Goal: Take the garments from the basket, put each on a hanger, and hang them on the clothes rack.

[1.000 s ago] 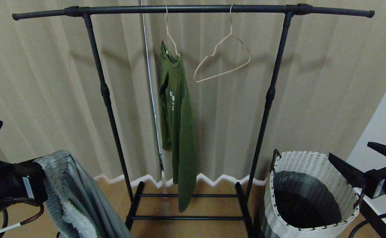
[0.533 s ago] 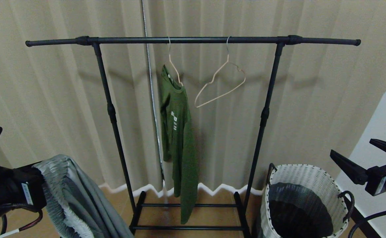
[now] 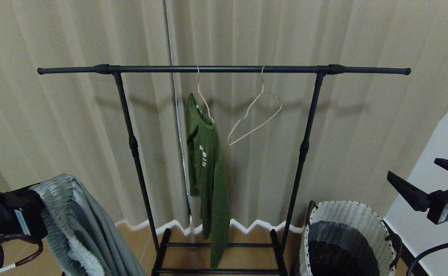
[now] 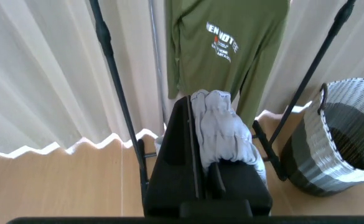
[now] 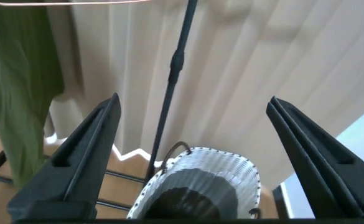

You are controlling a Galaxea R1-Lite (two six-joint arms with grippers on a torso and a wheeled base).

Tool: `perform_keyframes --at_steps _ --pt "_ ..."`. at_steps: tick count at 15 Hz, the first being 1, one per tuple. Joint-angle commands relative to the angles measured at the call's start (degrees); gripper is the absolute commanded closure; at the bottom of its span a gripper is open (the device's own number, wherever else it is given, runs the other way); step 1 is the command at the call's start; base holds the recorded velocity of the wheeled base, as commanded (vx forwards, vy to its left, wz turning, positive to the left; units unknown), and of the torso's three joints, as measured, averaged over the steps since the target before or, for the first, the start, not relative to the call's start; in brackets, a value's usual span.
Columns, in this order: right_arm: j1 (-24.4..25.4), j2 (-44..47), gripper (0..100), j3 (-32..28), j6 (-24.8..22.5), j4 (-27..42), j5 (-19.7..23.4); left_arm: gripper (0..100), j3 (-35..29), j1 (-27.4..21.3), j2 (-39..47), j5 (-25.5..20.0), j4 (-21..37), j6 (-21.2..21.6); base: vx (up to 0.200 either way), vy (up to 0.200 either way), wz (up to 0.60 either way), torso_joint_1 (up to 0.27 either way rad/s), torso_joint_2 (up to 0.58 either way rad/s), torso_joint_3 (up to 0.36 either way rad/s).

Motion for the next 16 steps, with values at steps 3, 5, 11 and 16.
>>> perform_keyframes --at_steps 3,5,11,16 --pt "-1.1 -0.4 0 0.1 -1.7 -0.4 0.0 100 -0.3 -0.1 0.0 0.0 -0.8 -0.3 0.000 0.000 0.00 0.015 -0.03 -0.019" --pt "-1.4 -0.5 0 0.0 -1.7 -0.5 0.0 100 -0.4 -0.1 0.0 0.0 -0.8 -0.3 0.100 0.000 0.00 0.004 0.00 0.001" --pt "-2.0 -0.5 0 -0.1 -1.7 -0.5 0.1 100 -0.3 -0.2 0.4 0.0 -0.8 -0.2 0.200 0.000 0.00 0.002 0.00 0.002" --pt "-2.0 -0.8 0 -0.2 -1.7 -0.5 0.1 100 -0.1 -0.2 0.5 0.0 -0.8 -0.2 0.200 0.000 0.00 -0.001 0.01 0.002"
